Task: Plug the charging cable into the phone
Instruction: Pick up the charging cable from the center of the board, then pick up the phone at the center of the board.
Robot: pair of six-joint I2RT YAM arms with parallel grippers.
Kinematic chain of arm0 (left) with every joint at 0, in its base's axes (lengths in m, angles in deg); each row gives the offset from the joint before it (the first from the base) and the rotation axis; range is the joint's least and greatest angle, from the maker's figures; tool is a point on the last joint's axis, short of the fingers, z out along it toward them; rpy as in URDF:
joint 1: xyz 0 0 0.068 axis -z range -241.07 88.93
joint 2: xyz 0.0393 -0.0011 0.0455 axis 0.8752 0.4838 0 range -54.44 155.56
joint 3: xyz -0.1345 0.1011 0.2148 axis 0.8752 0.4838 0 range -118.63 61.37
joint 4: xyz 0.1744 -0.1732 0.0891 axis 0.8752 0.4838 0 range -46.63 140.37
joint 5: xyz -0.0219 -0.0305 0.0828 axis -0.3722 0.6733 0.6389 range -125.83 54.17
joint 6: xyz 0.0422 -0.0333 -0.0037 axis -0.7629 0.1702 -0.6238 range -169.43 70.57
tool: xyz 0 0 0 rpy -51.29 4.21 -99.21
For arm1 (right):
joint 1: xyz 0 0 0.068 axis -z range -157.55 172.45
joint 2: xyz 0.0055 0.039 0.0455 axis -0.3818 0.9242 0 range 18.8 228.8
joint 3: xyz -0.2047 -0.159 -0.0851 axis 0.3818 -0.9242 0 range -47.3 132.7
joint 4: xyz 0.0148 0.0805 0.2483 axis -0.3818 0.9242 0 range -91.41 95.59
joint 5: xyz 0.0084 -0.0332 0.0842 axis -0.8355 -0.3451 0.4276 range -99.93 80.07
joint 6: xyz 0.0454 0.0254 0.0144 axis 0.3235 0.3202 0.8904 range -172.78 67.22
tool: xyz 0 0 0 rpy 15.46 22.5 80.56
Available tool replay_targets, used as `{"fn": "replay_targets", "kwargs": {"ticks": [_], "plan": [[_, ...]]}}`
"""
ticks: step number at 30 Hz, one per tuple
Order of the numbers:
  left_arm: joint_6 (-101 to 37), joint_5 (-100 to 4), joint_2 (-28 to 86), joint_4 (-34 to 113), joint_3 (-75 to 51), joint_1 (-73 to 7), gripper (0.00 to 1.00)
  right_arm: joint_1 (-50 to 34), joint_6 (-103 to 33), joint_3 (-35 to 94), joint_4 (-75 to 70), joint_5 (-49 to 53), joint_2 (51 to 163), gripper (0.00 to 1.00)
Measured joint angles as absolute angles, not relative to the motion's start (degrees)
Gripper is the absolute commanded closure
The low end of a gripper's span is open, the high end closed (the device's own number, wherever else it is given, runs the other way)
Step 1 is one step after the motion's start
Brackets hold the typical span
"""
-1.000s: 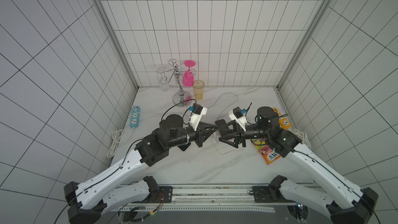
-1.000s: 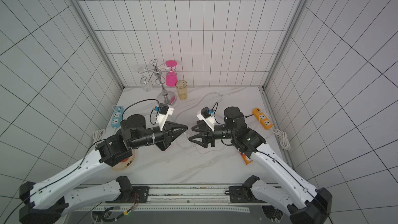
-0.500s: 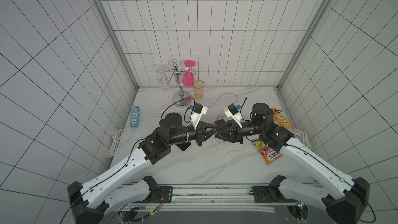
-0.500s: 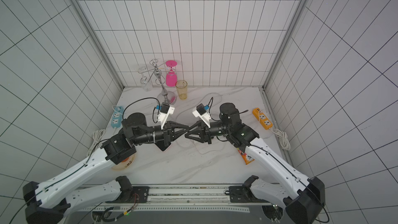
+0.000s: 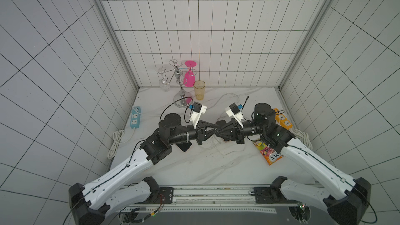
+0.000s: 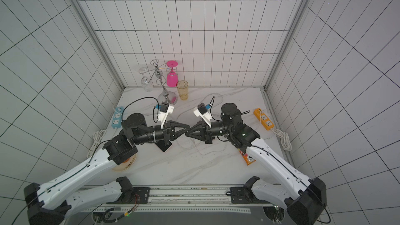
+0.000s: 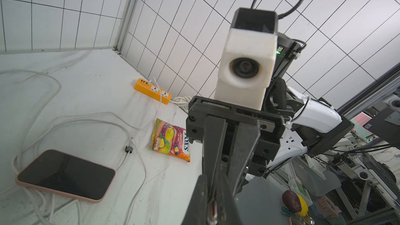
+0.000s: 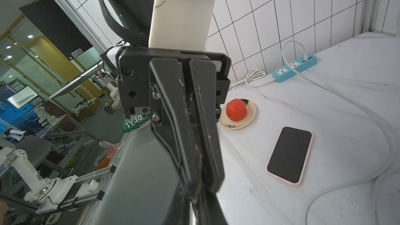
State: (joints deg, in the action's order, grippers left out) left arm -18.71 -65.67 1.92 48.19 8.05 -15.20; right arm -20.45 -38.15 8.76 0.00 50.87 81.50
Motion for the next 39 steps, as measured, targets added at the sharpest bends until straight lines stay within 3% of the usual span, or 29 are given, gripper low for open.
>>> {"fn": "replay_targets", "kwargs": {"ticks": [3,4,5,10,14,17,28,39], "plan": [[-17.3,-63.1,1.5,49.5,8.1,-15.1,0.11,-20.4,-38.2,8.7,-0.2,50.1,81.6,1.00],[-16.8,-61.5,1.1,50.3,8.1,-15.1,0.03,-20.4,-38.4,8.7,-0.2,49.7,81.6,1.00],[-16.1,-59.1,0.5,51.6,8.2,-15.3,0.02,-20.4,-38.6,8.7,-0.1,49.3,81.6,1.00],[-8.5,-45.0,-5.0,59.0,9.6,-21.3,0.01,-20.3,-39.4,7.7,1.4,46.9,81.5,1.00],[-1.4,-41.1,-8.7,64.5,12.7,-33.2,0.01,-19.4,-39.8,5.8,3.3,44.4,81.5,1.00],[2.7,-39.7,-7.3,71.8,13.3,-37.3,0.01,-18.0,-39.8,4.4,4.3,42.4,81.4,1.00],[16.2,-36.2,17.1,89.5,11.7,-36.5,0.02,-16.9,-39.6,3.2,6.2,38.4,82.5,1.00],[19.8,-32.5,41.0,94.7,-1.4,-35.0,0.03,-16.9,-39.7,3.2,7.5,38.2,82.8,1.00]]}}
